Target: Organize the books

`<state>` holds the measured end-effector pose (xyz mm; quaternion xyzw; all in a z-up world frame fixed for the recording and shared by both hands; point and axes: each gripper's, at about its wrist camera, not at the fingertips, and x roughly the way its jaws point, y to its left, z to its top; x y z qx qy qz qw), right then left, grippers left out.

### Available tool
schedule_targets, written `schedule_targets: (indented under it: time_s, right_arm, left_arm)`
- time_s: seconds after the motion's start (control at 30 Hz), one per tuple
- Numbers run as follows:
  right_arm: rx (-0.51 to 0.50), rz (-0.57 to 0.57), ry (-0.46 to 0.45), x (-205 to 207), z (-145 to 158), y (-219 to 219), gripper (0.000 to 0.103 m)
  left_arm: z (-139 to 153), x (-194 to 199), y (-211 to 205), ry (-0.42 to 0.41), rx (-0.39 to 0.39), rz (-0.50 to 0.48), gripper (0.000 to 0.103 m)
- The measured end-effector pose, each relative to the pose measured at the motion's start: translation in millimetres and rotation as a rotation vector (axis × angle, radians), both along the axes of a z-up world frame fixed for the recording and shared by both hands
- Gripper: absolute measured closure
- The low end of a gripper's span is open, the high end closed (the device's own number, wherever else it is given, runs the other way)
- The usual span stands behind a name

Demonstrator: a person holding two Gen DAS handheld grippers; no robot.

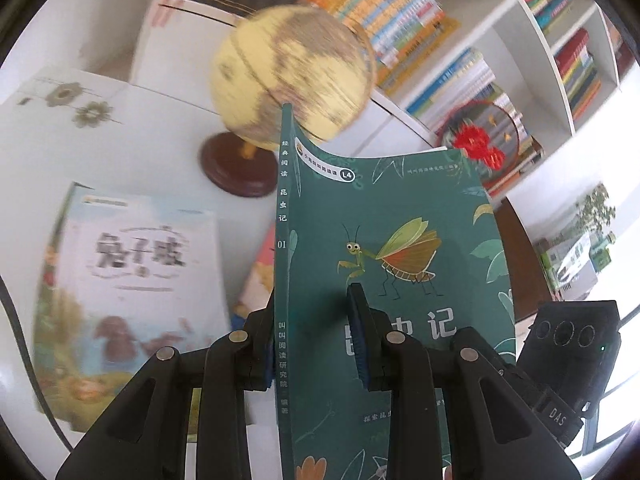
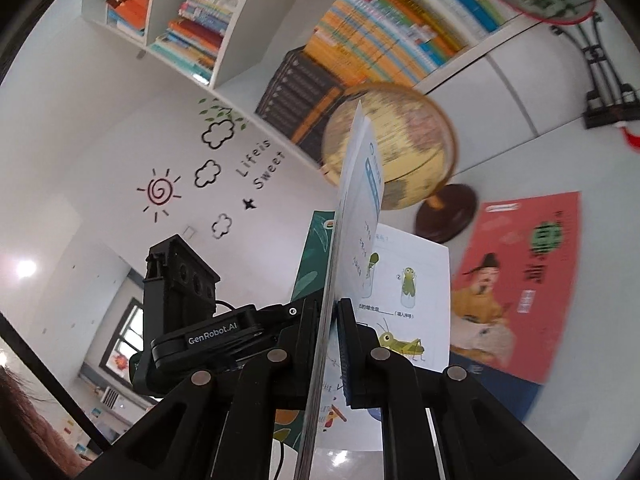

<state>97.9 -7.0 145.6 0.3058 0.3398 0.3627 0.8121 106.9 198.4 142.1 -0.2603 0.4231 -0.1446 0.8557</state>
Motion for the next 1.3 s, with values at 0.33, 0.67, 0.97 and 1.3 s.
schedule_targets:
  time_s: [0.33,0.67,0.97,1.3]
  right_arm:
    - [-0.015,0.082,-0.002,15.4,-1.1,56.6,0.093]
    - [-0.025,0.130,0.010,30.4,-9.4,92.2,0.093]
    - [-0.049,0.152,0.056,38.3,-26.8,119.1,0.093]
    - [-0.113,0.126,0.104,48.1,-53.1,141.5,0.093]
  left_arm:
    - [-3.2,-11.6,49.7,-0.004,0.014,0.081,0.078]
    - [-11.0,-14.2,81.3,0.003,0.061,0.120,0.078]
    - [-30.5,-13.7,108.1,0.038,0.051,0.166,0.078]
    - [-50.1,-3.9,121.5,0.073,0.086,0.185,0.078]
